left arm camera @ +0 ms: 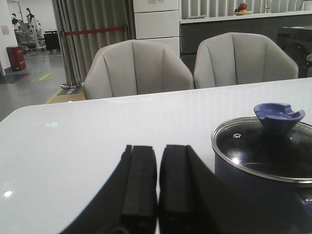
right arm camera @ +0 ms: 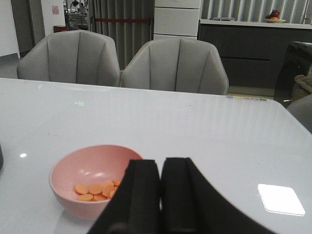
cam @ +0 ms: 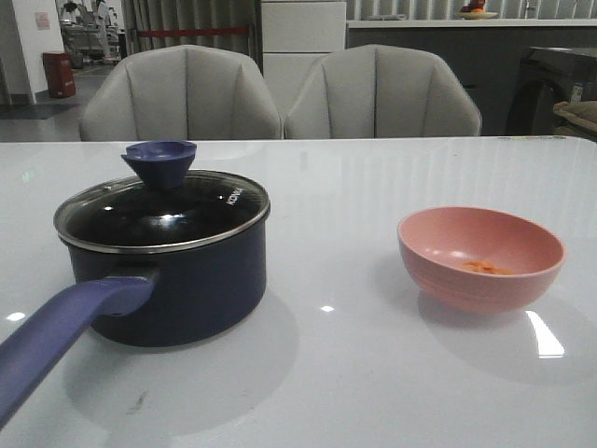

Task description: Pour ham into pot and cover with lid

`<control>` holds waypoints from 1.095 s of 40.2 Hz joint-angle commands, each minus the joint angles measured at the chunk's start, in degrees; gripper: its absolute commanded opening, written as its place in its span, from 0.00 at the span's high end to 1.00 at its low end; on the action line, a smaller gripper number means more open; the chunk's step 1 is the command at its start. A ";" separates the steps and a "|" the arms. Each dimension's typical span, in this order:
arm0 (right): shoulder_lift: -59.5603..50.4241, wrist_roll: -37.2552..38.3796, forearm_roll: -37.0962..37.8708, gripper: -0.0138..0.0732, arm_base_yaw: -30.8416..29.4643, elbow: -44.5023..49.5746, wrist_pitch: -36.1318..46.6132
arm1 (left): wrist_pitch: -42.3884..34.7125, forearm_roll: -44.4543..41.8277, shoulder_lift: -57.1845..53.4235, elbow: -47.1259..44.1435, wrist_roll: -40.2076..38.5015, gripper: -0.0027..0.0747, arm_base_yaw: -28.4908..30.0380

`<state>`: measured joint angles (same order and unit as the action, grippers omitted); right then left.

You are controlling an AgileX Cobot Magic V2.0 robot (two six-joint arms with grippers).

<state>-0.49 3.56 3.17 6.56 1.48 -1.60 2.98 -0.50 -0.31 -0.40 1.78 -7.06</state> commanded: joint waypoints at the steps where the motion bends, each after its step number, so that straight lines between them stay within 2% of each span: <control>1: -1.11 -0.62 0.12 0.66 -0.29 0.59 4.30 | -4.12 0.50 -1.21 -1.82 -0.58 0.82 -0.04; 32: -1.11 -0.62 0.12 0.66 -0.29 0.59 4.30 | -4.39 0.50 -1.21 -1.82 -0.58 0.82 -0.04; 42: -1.11 -0.62 0.12 0.66 -0.29 0.59 4.30 | -20.08 0.85 -1.21 -1.33 -0.58 0.82 -0.04; 44: -1.11 -0.62 0.12 0.66 -0.29 0.59 4.30 | -21.22 2.03 -1.21 -0.50 -0.58 0.82 -0.16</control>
<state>-0.49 3.56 3.17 6.56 1.48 -1.60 -9.84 0.00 -0.31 -0.40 1.78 -7.06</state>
